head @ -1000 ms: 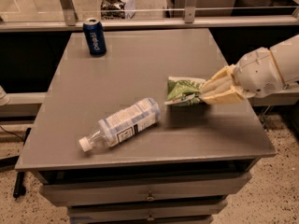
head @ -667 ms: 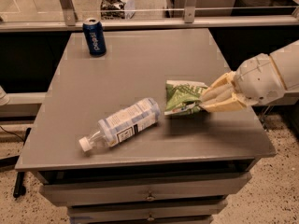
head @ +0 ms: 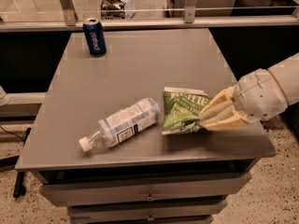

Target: Move green jalapeno chip bag near blue plastic bottle

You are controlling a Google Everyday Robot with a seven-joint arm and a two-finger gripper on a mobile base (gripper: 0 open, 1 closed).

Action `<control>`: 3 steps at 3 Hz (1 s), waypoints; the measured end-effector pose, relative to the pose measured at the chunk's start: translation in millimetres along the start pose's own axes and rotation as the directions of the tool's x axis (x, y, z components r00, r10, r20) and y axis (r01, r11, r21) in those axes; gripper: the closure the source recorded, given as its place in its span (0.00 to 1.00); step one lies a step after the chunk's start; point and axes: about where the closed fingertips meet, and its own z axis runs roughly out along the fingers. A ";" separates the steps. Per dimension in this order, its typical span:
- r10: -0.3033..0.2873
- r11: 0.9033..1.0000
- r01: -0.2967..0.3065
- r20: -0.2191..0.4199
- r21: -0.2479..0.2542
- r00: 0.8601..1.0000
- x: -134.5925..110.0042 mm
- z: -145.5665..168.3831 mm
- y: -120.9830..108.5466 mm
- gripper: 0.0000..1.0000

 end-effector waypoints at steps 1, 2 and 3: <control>-0.001 0.998 0.003 0.031 -0.055 1.000 -1.3 17.4 15.9 0.57; -0.004 0.996 0.009 0.057 -0.093 0.998 -4.4 33.3 22.1 0.35; -0.010 0.993 0.019 0.075 -0.119 0.997 -8.4 45.3 24.1 0.11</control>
Offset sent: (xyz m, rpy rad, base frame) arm -0.0311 0.0374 -0.0323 0.0559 0.0924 0.1254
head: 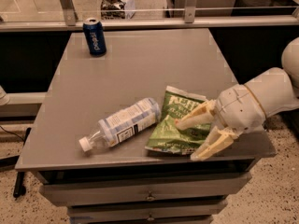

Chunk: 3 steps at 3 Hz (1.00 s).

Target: Move green jalapeno chip bag near blue plastic bottle

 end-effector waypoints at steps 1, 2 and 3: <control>-0.010 1.000 0.010 -0.007 0.002 1.000 -2.8 -0.6 -3.0 0.00; -0.048 0.996 0.053 -0.071 0.067 0.996 -14.1 -31.7 -22.9 0.00; -0.081 0.983 0.106 -0.159 0.152 0.984 -25.6 -84.9 -55.3 0.00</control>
Offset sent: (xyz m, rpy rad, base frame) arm 0.0639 -0.0439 0.0942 -0.1209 -0.2597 -0.1079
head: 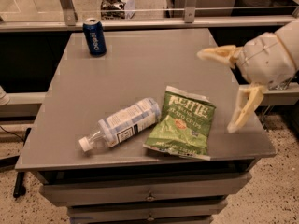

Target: Move green jalapeno chip bag near blue plastic bottle

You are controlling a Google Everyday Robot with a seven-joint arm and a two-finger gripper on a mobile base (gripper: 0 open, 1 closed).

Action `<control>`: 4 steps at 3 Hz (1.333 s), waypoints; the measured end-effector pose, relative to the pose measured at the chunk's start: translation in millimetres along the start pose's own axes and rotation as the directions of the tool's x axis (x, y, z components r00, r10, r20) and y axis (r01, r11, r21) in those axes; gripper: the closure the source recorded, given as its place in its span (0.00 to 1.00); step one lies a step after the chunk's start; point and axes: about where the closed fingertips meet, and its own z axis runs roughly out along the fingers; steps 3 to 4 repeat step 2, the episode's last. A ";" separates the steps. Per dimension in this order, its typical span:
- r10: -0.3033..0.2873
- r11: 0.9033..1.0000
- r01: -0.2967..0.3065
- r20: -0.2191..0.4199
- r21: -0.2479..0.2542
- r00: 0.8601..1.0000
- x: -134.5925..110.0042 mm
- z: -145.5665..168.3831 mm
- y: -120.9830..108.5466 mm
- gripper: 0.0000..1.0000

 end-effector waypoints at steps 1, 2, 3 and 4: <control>-0.051 0.985 0.060 -0.056 0.163 0.997 -2.7 -57.2 -56.2 0.00; -0.089 0.968 0.103 -0.068 0.229 0.994 -19.2 -85.5 -70.4 0.00; -0.089 0.968 0.103 -0.068 0.229 0.994 -19.2 -85.5 -70.4 0.00; -0.089 0.968 0.103 -0.068 0.229 0.994 -19.2 -85.5 -70.4 0.00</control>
Offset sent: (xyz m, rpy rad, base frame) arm 0.0410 -0.0258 0.0459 0.0000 -0.1304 -0.0753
